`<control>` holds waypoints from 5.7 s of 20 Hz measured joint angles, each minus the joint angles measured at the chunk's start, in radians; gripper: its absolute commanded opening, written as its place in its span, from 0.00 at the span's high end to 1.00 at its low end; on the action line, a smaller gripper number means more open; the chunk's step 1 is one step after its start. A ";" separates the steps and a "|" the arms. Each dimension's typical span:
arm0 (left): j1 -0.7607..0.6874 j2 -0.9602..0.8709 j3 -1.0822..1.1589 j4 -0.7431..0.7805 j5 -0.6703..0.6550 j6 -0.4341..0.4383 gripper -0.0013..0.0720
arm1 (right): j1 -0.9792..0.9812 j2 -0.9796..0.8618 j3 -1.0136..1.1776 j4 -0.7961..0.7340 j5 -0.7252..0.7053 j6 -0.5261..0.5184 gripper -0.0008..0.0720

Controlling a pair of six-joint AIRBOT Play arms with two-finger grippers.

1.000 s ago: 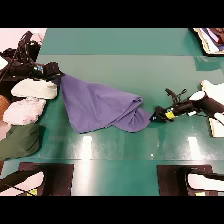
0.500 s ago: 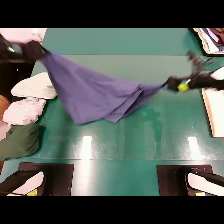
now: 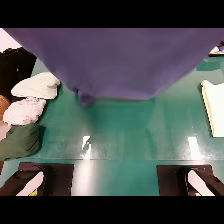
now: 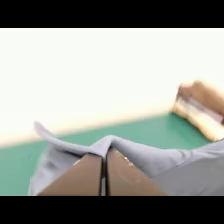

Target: Fold the shirts.

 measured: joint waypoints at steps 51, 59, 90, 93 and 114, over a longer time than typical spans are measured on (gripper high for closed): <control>-0.473 -0.217 -1.080 0.274 -0.130 -0.311 0.30 | 0.102 -0.273 -0.543 -0.307 0.073 0.116 0.39; -0.851 -0.141 -1.324 0.261 0.095 -0.539 0.30 | 0.076 -0.171 -0.575 -0.306 0.082 0.116 0.39; -0.346 0.000 -1.231 0.489 -0.062 -0.373 0.95 | -0.346 -0.228 -1.100 -0.263 0.356 -0.019 0.27; -0.339 0.001 -1.231 0.474 -0.052 -0.369 0.95 | -0.323 -0.259 -1.153 -0.221 0.338 -0.034 0.36; -0.336 0.005 -0.412 0.378 -0.186 -0.263 0.95 | 0.005 -0.004 -0.323 -0.080 0.211 0.000 0.96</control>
